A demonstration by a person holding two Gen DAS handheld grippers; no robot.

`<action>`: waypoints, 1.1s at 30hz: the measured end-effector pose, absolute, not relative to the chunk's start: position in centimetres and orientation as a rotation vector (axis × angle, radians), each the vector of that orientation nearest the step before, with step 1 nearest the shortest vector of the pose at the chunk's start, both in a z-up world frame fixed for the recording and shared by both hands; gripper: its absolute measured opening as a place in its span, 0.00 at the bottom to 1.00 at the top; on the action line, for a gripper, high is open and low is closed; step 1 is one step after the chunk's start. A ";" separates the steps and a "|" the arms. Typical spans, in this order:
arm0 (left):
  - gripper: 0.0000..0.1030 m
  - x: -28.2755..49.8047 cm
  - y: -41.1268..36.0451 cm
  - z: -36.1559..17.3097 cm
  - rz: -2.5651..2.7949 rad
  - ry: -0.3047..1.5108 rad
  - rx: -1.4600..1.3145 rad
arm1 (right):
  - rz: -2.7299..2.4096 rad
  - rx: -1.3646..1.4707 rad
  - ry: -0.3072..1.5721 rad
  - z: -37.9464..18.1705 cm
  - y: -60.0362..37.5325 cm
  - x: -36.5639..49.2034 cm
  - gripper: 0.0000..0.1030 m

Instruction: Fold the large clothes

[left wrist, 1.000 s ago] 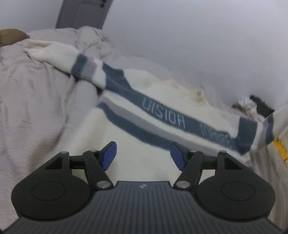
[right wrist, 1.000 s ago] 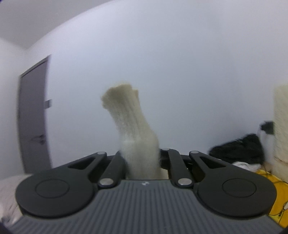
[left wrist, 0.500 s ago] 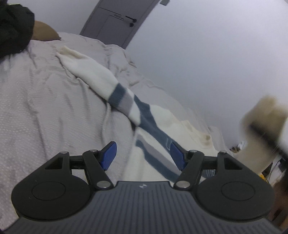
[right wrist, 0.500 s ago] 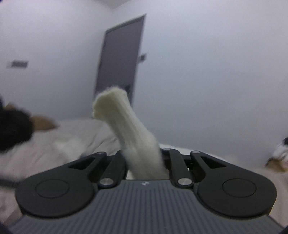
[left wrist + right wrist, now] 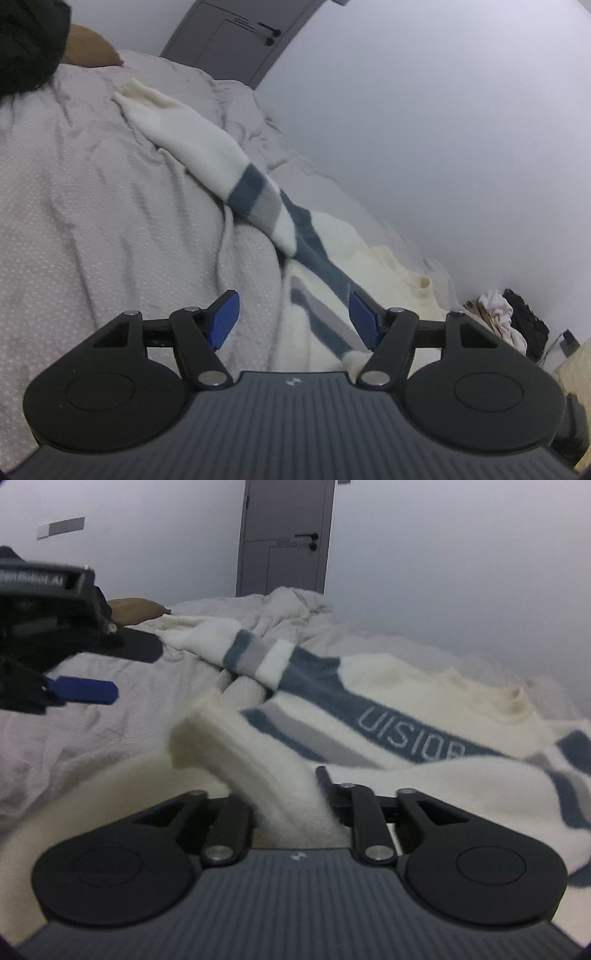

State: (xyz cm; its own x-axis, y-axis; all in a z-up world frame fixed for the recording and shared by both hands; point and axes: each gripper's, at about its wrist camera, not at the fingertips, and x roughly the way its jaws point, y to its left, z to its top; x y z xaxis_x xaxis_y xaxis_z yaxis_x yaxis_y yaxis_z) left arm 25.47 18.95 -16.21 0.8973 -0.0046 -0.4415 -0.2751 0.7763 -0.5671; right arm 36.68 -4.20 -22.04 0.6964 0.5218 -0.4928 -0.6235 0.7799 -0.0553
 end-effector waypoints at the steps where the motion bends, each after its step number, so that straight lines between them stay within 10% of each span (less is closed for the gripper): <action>1: 0.69 25.4 18.7 -16.1 0.139 0.438 -0.663 | 0.659 -0.214 0.506 -21.8 -4.6 36.7 0.39; 3: 0.68 25.3 18.0 -15.9 0.112 0.434 -0.640 | 0.698 -0.202 0.559 -21.9 -4.4 35.7 0.57; 11: 0.68 25.0 14.0 -15.3 0.018 0.460 -0.516 | 0.765 -0.178 0.623 -21.3 -8.4 33.3 0.60; 22: 0.43 26.1 8.7 -16.9 -0.060 0.567 -0.345 | 0.536 0.005 0.576 -21.3 -14.7 35.7 0.60; 33: 0.41 28.9 6.0 -20.6 0.024 0.741 -0.189 | 0.462 0.103 0.638 -25.5 -16.1 39.6 0.49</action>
